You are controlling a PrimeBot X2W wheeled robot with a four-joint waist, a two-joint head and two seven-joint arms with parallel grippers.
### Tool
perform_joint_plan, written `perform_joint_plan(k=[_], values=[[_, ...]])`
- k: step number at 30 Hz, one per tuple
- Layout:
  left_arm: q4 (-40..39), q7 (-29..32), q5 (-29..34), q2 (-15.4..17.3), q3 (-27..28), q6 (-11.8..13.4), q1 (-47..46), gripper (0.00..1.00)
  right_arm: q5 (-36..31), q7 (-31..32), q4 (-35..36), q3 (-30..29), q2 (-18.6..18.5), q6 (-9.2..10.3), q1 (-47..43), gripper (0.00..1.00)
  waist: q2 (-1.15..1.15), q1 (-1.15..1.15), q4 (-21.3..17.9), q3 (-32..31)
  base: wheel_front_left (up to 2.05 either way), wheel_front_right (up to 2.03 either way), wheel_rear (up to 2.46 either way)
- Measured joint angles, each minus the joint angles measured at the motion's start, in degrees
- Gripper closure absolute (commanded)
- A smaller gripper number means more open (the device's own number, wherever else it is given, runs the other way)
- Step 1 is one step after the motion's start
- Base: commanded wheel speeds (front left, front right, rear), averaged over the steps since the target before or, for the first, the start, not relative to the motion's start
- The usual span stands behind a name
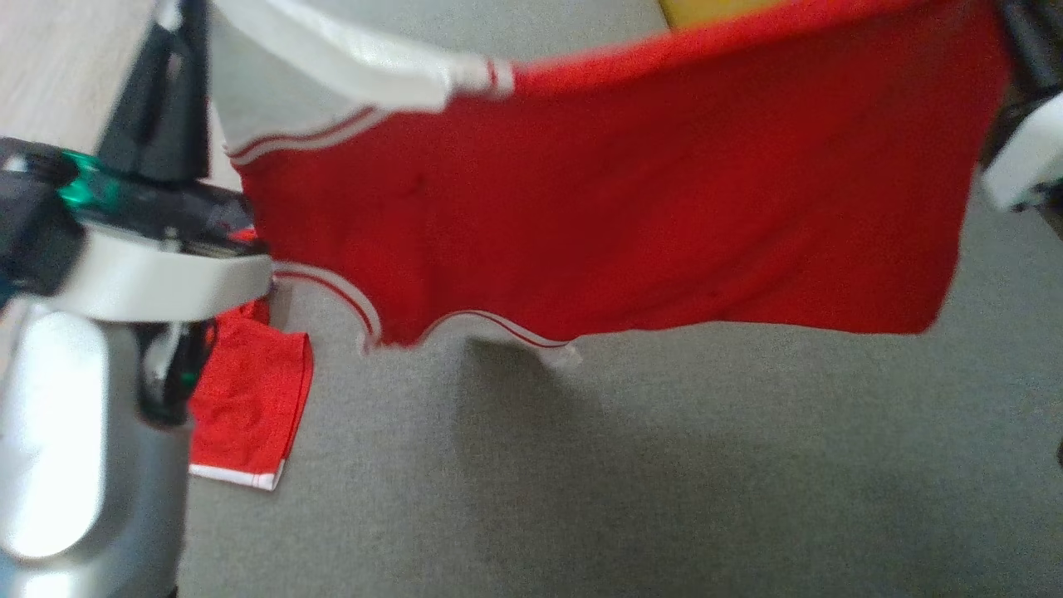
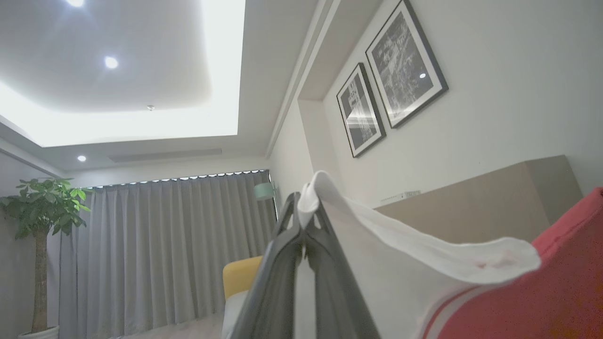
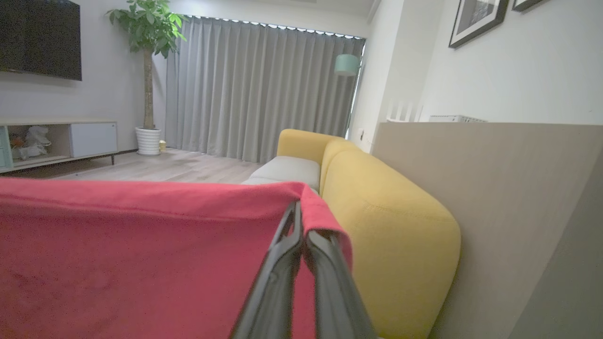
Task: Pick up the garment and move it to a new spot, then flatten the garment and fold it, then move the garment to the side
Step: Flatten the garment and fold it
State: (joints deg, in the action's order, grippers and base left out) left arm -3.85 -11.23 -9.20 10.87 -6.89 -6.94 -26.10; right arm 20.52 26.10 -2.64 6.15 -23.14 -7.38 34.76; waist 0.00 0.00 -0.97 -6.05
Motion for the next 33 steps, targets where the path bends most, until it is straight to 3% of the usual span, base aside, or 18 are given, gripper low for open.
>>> perform_joint_plan(k=[4,8,11,15,22,28,33], values=[[-9.0,5.4,-2.2,1.5,2.2,0.5,0.0,1.0,0.1,7.3,7.8,-6.2,-0.2,0.0,-1.0,1.0,0.0,0.0,0.1,-1.2,0.0,0.0,0.0],[-12.9,10.3,-4.2,2.6,3.2,0.5,-1.9,1.0,-0.6,12.5,13.2,-9.9,0.8,0.0,-2.7,1.0,0.0,0.0,-0.1,-0.5,0.0,0.0,0.0],[-11.8,12.3,-4.6,4.2,3.3,0.4,-6.5,1.0,-2.0,14.1,14.1,-10.1,1.1,0.0,-2.3,1.0,0.0,0.0,-0.2,0.9,0.0,0.0,0.0],[-3.5,13.1,-6.1,4.8,2.0,0.2,-14.0,1.0,-2.8,14.0,9.4,-9.7,2.5,0.0,2.3,1.0,0.0,0.0,-0.5,3.9,0.0,0.0,0.0],[13.0,10.4,-6.1,5.7,-2.0,-0.2,-34.4,1.0,-5.5,6.2,-5.1,-6.2,2.6,0.0,23.2,1.0,0.0,0.0,-0.9,13.8,0.0,0.0,0.0],[27.4,3.0,-5.8,4.4,-3.1,-0.4,-51.4,1.0,-9.5,-7.9,-20.8,-7.0,2.7,0.0,40.5,1.0,0.0,0.03,-0.2,23.8,0.0,0.0,0.0],[36.2,-1.7,-4.7,2.5,-4.4,-0.6,-55.7,1.0,-12.4,-20.1,-31.6,-8.3,3.0,0.0,46.8,1.0,-0.01,0.03,1.6,29.1,0.0,0.0,0.0]])
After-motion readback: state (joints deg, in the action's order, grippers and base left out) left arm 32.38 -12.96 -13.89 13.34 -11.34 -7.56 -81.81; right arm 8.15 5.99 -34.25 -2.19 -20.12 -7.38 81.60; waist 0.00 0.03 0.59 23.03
